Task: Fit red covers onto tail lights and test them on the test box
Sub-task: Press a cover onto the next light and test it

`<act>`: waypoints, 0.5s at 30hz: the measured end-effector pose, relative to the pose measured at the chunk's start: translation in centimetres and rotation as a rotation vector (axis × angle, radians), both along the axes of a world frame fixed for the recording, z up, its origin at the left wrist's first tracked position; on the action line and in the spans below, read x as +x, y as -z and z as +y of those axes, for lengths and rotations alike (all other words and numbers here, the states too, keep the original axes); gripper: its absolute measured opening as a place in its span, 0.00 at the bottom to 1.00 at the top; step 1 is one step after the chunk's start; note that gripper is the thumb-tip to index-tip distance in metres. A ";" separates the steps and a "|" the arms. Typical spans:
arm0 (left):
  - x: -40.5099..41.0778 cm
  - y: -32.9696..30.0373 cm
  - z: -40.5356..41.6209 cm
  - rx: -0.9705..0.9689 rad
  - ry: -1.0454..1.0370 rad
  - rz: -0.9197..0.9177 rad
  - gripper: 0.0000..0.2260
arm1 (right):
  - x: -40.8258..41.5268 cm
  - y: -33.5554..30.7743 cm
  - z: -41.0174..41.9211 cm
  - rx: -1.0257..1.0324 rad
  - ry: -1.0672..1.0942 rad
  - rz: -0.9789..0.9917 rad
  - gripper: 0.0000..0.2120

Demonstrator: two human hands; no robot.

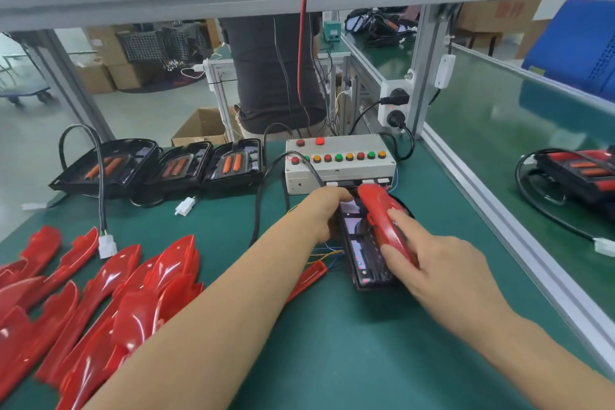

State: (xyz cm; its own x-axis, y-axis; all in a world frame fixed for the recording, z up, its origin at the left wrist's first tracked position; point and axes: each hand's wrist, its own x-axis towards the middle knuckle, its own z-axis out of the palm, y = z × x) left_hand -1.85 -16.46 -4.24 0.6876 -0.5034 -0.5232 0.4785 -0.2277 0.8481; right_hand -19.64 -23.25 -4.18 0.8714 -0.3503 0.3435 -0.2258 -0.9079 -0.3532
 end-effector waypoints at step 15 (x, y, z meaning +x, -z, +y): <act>-3.0 0.7 1.1 -0.459 -0.251 0.177 0.16 | 0.6 1.1 3.6 -0.396 -0.053 -0.136 0.21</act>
State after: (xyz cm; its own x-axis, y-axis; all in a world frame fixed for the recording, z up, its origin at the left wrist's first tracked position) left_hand -4.84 -15.36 -4.96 0.7372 -0.5392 -0.4072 0.6148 0.2854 0.7352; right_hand -19.02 -19.66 -5.30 0.8218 -0.1243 0.5560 -0.1507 -0.9886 0.0018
